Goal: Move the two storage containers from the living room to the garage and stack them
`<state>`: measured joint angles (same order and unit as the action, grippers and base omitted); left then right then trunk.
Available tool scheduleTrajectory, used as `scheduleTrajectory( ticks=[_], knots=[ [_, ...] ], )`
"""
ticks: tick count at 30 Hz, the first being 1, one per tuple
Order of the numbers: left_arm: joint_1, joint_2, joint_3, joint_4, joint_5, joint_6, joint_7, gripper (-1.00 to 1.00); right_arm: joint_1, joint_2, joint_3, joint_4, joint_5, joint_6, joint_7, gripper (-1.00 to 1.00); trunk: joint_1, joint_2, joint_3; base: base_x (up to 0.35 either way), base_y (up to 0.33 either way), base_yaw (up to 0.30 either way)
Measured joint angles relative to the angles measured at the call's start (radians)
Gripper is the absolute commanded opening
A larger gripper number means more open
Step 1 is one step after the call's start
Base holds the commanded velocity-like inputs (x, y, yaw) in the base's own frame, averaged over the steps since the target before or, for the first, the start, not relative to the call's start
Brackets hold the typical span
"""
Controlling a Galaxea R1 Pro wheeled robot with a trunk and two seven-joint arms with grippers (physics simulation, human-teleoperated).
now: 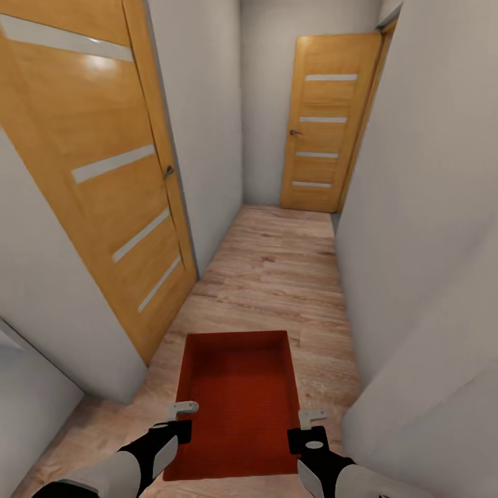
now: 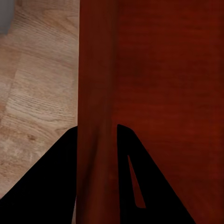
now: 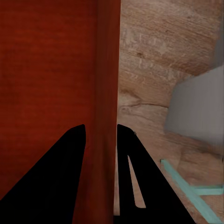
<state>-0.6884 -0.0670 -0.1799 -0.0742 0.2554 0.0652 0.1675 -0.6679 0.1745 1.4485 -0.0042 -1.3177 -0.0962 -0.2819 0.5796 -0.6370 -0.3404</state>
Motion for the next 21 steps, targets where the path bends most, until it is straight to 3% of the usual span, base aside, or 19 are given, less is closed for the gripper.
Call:
scheduleTrajectory(
  ticks=[21],
  knots=[
    [0.000, 0.000, 0.000, 0.000, -0.001, 0.000, 0.000, -1.00, 0.000, 0.000, 0.000, 0.000, 0.000, 0.000, 0.000, -1.00, 0.000, 0.000, 0.000, 0.323, 0.000, 0.000]
  ],
)
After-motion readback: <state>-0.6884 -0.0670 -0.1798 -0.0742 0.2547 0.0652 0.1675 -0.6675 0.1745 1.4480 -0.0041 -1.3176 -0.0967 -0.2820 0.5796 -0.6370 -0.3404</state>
